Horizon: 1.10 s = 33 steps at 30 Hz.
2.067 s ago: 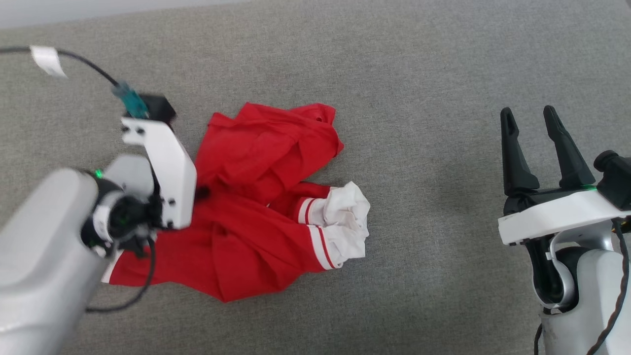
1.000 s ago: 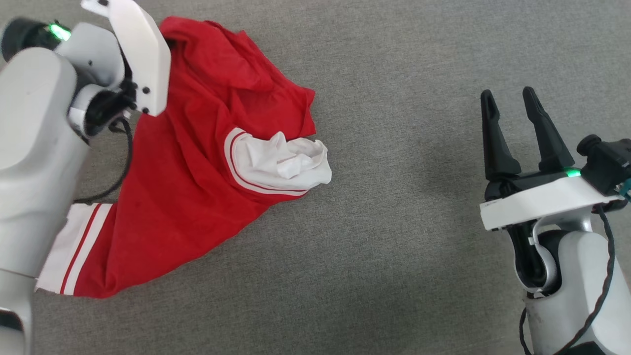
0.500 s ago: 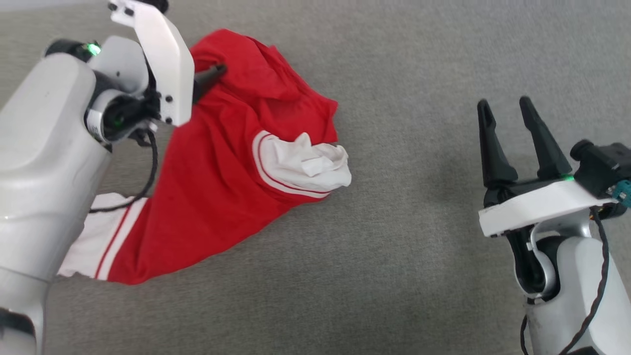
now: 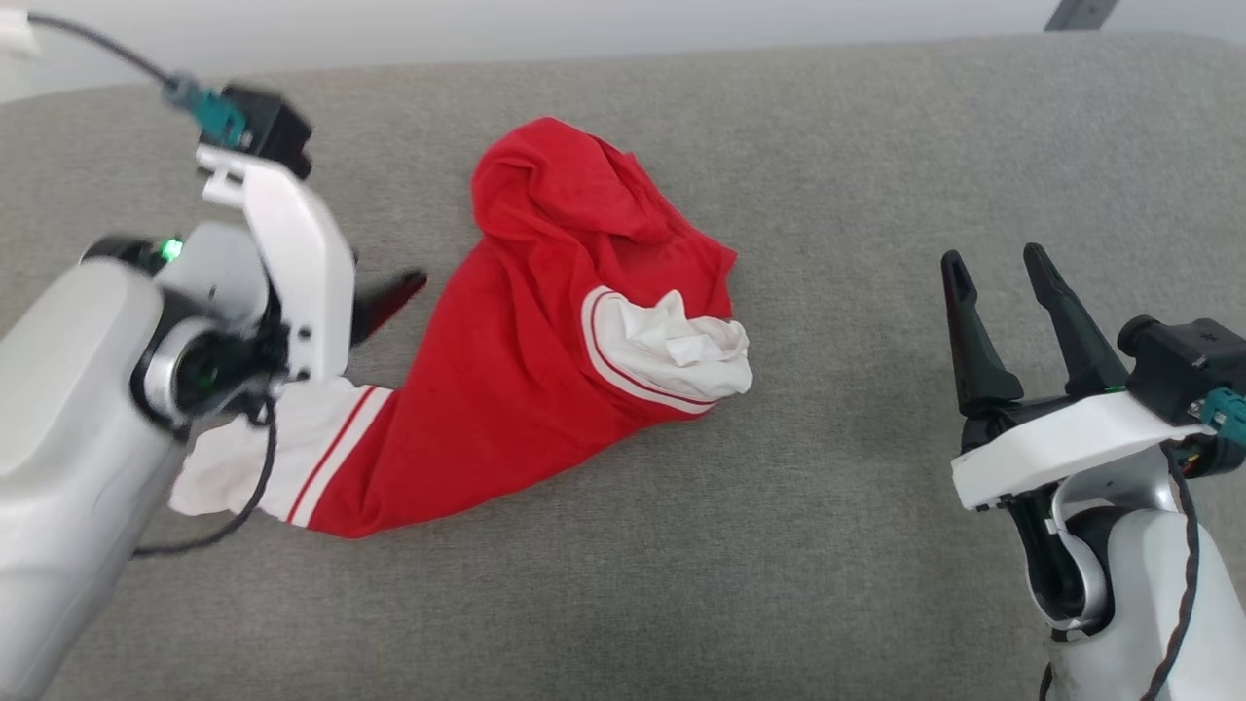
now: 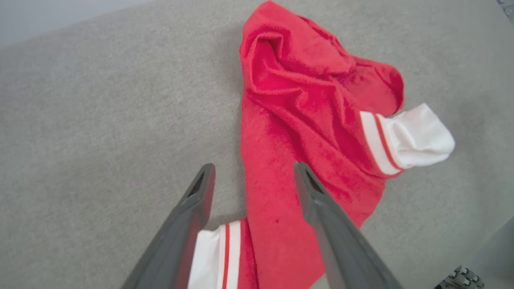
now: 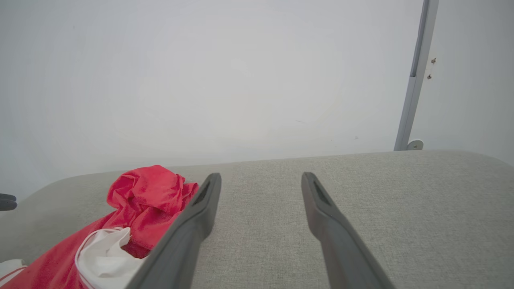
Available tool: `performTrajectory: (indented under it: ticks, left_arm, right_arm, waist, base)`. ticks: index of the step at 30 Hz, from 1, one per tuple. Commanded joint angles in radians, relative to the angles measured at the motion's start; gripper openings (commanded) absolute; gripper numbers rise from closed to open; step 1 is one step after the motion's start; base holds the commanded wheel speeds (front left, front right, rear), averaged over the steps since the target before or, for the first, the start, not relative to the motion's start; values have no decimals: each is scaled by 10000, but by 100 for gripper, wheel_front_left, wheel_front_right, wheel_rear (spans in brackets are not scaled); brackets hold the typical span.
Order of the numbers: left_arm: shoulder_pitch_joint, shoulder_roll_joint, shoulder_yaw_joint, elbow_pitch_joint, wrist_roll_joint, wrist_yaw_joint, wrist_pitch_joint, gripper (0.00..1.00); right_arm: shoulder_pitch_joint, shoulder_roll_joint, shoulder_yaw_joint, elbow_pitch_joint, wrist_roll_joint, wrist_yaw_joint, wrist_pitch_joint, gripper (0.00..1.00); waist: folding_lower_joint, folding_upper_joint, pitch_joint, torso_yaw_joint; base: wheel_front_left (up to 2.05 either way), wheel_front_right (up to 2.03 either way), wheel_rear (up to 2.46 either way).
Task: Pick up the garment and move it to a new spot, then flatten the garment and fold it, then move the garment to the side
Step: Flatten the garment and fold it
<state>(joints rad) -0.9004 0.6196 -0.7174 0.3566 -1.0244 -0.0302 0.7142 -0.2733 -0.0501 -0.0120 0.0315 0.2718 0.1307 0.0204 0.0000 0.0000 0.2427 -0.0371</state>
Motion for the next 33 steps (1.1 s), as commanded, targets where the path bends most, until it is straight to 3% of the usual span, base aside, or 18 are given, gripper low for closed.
performTrajectory:
  ticks: [1, 9, 13, 18, 28, 29, 30, 33]
  left_arm:
    - [340, 178, 12, -241, -77, 157, 93, 100]
    - [1635, 1247, 79, -1032, -491, 1216, 859, 100]
    - [2041, 1608, 62, -983, -512, 1440, 940, 100]
    - [2256, 1723, -82, -452, -329, 1464, 862, 100]
    - [2140, 1050, -192, 1929, -205, 1057, 82, 100]
    - [2134, 931, -193, 2153, -255, 933, 25, 46]
    - [2091, 832, -169, 2330, -290, 837, -91, 0]
    - [1999, 654, -71, 2731, -420, 596, -299, 0]
  right_arm:
    - [132, -7, -52, -91, -18, 1, 63, 100]
    - [209, -9, -79, -376, -29, 1, 302, 100]
    - [152, -9, -73, -470, -22, 1, 354, 100]
    - [65, -7, -64, -528, -26, 1, 420, 100]
    - [-153, -7, -40, -687, -69, 1, 494, 100]
    - [-171, -7, -52, -696, -73, 1, 498, 100]
    - [-183, -4, -52, -706, -82, 1, 496, 100]
    - [-146, -9, -106, -715, -114, 1, 509, 100]
  waist:
    - [0, 0, -172, 164]
    - [0, 0, -228, 343]
    - [0, 0, -137, 348]
    - [0, 0, -13, 319]
    - [0, 0, 415, 142]
    - [0, 0, 441, 134]
    - [0, 0, 460, 130]
    - [0, 0, 465, 156]
  base:
    - [0, 0, 0]
    - [0, 0, 0]
    - [0, 0, 0]
    - [0, 0, 0]
    - [0, 0, 0]
    - [0, 0, 0]
    - [0, 0, 0]
    - [0, 0, 0]
